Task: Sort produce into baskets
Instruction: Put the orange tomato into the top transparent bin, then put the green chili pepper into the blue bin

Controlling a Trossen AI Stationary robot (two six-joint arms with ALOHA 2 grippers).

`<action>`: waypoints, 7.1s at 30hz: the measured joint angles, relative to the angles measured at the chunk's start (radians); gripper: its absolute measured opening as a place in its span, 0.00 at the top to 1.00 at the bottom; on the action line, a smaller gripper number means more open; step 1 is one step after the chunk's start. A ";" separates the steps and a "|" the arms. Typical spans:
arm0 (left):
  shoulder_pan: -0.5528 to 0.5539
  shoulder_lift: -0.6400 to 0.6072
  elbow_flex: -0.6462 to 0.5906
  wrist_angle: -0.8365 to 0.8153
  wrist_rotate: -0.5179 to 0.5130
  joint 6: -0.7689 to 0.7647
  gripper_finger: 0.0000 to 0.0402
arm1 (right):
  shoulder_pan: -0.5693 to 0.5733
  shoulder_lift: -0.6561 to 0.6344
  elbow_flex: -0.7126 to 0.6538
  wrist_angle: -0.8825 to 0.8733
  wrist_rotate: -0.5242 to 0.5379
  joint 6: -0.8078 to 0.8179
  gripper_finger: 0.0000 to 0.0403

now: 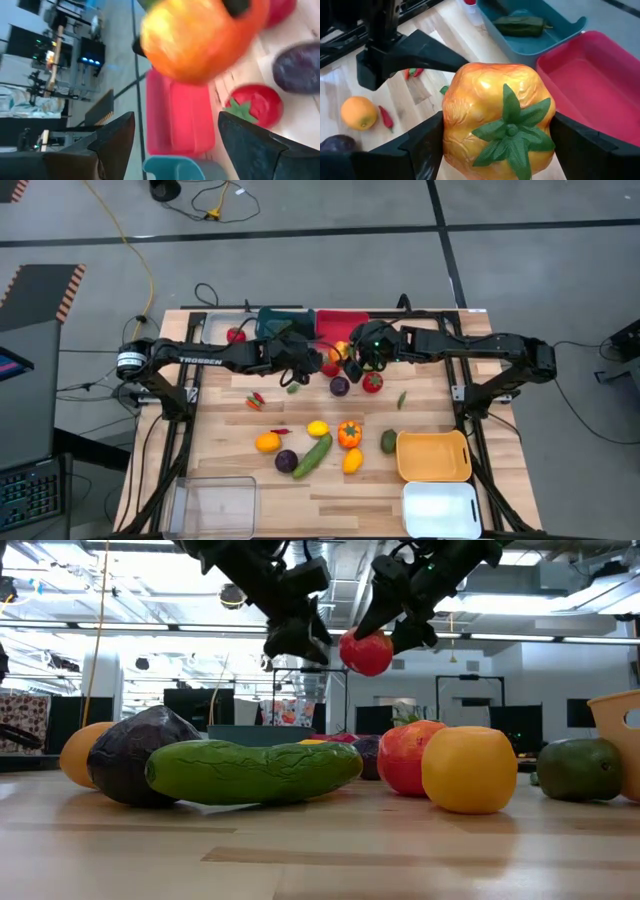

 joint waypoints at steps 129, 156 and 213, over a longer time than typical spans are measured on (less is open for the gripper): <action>0.310 0.000 0.000 -0.384 -0.178 0.041 0.40 | -0.275 -0.190 0.001 -0.135 -0.244 -0.191 0.01; 0.540 -0.043 0.000 -0.794 -0.130 -0.333 0.40 | -0.275 -0.188 0.000 -0.135 -0.244 -0.192 0.01; 0.344 -0.262 0.000 -0.865 0.344 -0.744 0.23 | -0.307 -0.188 0.000 -0.136 -0.242 -0.191 0.01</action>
